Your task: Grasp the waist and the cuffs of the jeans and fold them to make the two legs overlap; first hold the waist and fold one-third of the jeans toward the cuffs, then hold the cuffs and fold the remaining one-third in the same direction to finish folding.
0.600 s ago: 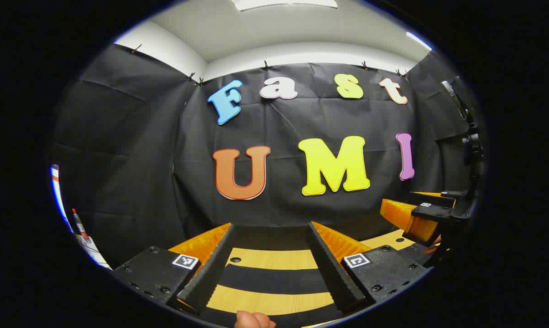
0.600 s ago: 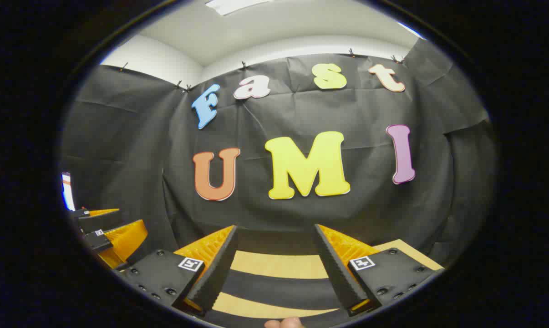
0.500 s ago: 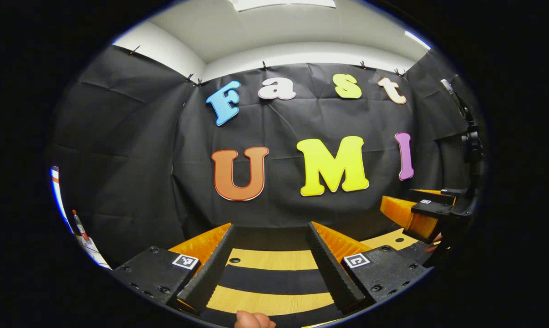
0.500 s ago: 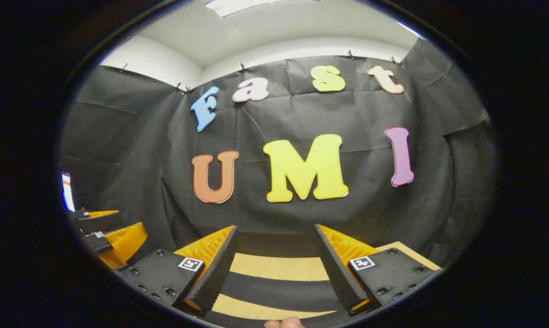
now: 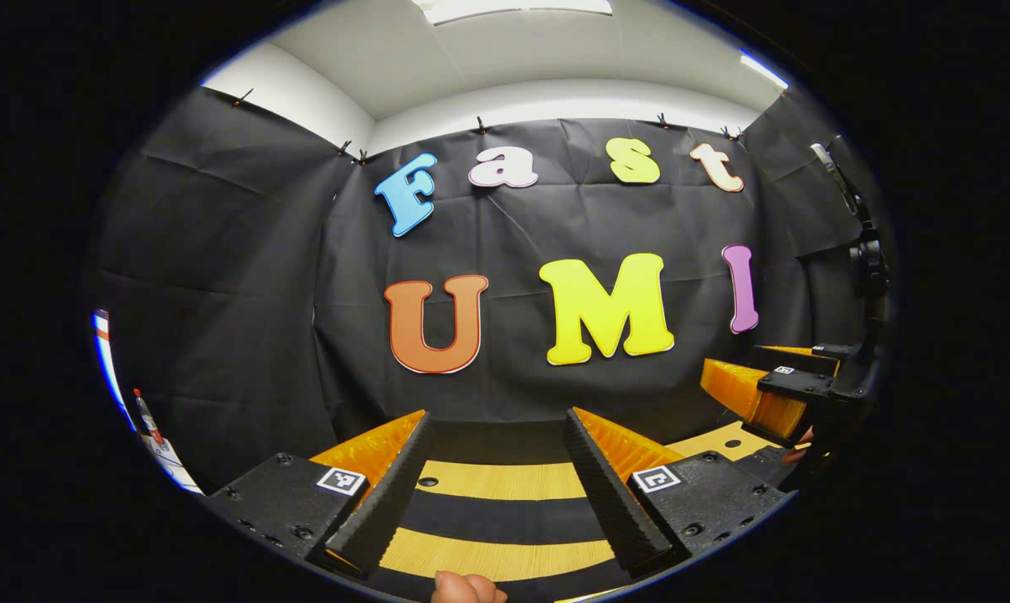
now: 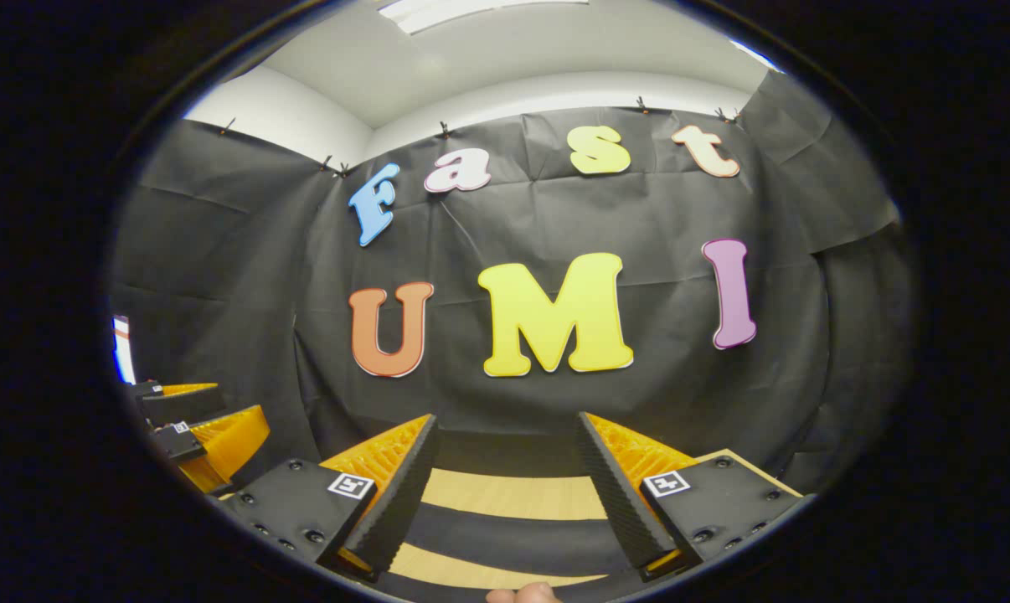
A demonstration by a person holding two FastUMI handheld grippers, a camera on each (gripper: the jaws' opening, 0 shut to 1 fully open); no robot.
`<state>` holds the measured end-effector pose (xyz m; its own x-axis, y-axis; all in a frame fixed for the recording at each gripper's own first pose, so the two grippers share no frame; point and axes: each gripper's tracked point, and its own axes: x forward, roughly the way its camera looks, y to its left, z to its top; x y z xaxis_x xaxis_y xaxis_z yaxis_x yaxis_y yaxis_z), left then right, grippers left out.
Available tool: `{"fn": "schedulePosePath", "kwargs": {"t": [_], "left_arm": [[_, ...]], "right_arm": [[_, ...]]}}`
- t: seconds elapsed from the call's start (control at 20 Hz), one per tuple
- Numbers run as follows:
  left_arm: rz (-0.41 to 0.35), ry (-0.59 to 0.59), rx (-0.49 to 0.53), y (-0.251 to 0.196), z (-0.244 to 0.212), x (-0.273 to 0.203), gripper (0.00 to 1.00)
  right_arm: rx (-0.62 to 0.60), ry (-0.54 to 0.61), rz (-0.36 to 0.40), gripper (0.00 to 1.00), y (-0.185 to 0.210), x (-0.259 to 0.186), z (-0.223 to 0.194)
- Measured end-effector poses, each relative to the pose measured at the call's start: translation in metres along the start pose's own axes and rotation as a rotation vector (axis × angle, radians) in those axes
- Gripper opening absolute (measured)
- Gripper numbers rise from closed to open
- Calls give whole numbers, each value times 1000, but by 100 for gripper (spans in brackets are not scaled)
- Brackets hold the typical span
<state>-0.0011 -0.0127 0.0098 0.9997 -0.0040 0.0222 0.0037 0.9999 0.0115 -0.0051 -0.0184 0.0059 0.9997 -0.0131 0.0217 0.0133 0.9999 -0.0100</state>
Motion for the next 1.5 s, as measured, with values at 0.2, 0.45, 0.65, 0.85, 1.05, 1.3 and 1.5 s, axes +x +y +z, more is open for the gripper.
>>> {"fn": "schedulePosePath", "kwargs": {"t": [0.2,0.45,0.65,0.85,1.05,1.3,1.5], "left_arm": [[-12,-14,-17,-2,4,4,99],[-41,3,-19,-11,-2,8,100],[-55,6,-23,-14,-3,7,100],[-49,13,-27,-9,-5,5,100],[-35,76,-91,0,-22,-4,99],[74,223,-163,49,-71,-34,100],[128,305,-161,74,-96,-57,97]], "right_arm": [[-6,-10,-27,97,-6,-7,1],[-12,-7,-66,97,-16,-16,-3],[-19,-7,-79,97,-18,-19,-3],[-15,0,-81,97,-18,-20,-5],[-19,8,-65,100,-13,-19,-9],[-14,21,-57,100,-13,-19,-15],[-11,40,-44,98,-11,-15,-23]]}}
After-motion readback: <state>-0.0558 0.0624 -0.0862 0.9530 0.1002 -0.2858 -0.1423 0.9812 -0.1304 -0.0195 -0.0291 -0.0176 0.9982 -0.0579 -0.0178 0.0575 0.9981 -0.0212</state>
